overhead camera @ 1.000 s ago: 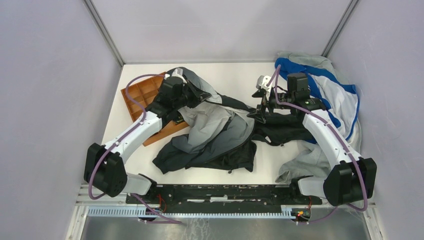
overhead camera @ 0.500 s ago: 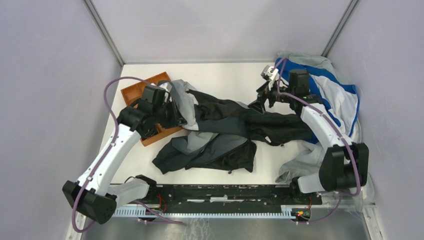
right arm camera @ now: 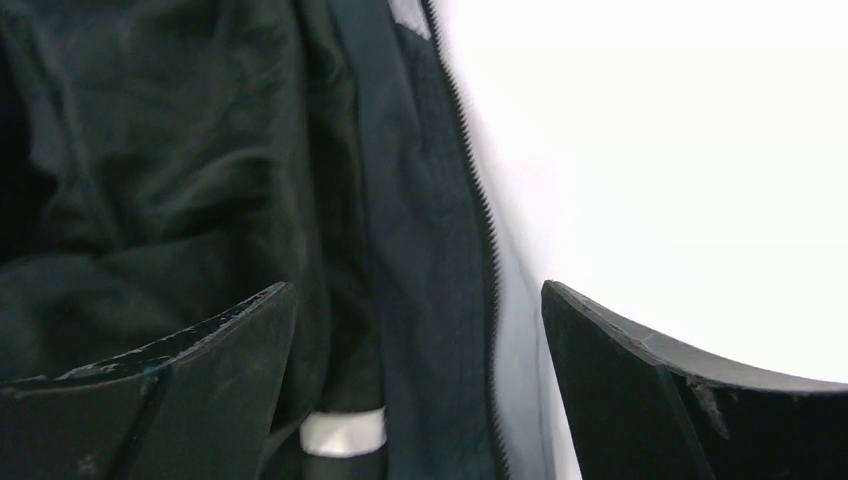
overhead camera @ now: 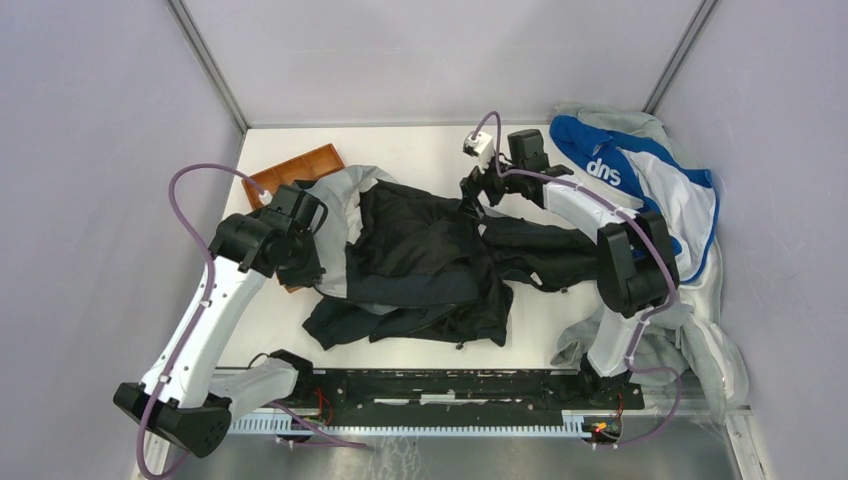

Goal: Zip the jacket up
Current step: Flatten out the jacket at the center of the board.

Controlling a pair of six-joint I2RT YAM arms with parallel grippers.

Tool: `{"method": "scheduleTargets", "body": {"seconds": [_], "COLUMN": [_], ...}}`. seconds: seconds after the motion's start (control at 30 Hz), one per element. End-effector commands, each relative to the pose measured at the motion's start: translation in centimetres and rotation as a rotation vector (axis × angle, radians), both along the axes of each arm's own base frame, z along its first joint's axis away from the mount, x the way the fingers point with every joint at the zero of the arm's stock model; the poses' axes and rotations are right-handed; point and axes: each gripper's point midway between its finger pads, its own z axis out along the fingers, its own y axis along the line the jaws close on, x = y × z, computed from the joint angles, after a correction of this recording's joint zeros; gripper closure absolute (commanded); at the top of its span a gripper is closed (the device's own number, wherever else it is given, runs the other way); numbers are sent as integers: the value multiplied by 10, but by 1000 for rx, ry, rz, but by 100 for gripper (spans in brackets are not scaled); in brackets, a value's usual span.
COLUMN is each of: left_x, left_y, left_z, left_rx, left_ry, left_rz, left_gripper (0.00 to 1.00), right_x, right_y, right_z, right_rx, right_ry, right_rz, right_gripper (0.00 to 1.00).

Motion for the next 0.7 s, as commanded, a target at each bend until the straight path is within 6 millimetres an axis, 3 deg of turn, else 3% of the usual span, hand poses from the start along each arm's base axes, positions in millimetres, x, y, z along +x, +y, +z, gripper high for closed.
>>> {"method": "scheduleTargets", "body": {"seconds": [0.0, 0.17, 0.3, 0.53, 0.67], "left_x": [3, 15, 24, 28, 32], "left_y": [33, 58, 64, 59, 56], "left_z": [20, 41, 52, 42, 43], "left_rx": [108, 209, 241, 225, 217], "left_ry": [-92, -201, -267, -263, -273], "left_rz": [140, 213, 220, 191, 169], "left_gripper": [98, 98, 98, 98, 98], "right_x": [44, 58, 59, 50, 45], "right_y": [11, 31, 36, 44, 53], "right_z": [12, -15, -44, -79, -89], "right_rx": [26, 16, -32, -100, -113], "right_ry": [-62, 20, 89, 147, 157], "right_rz": [-91, -110, -129, -106, -81], "right_gripper": [3, 14, 20, 25, 33]}}
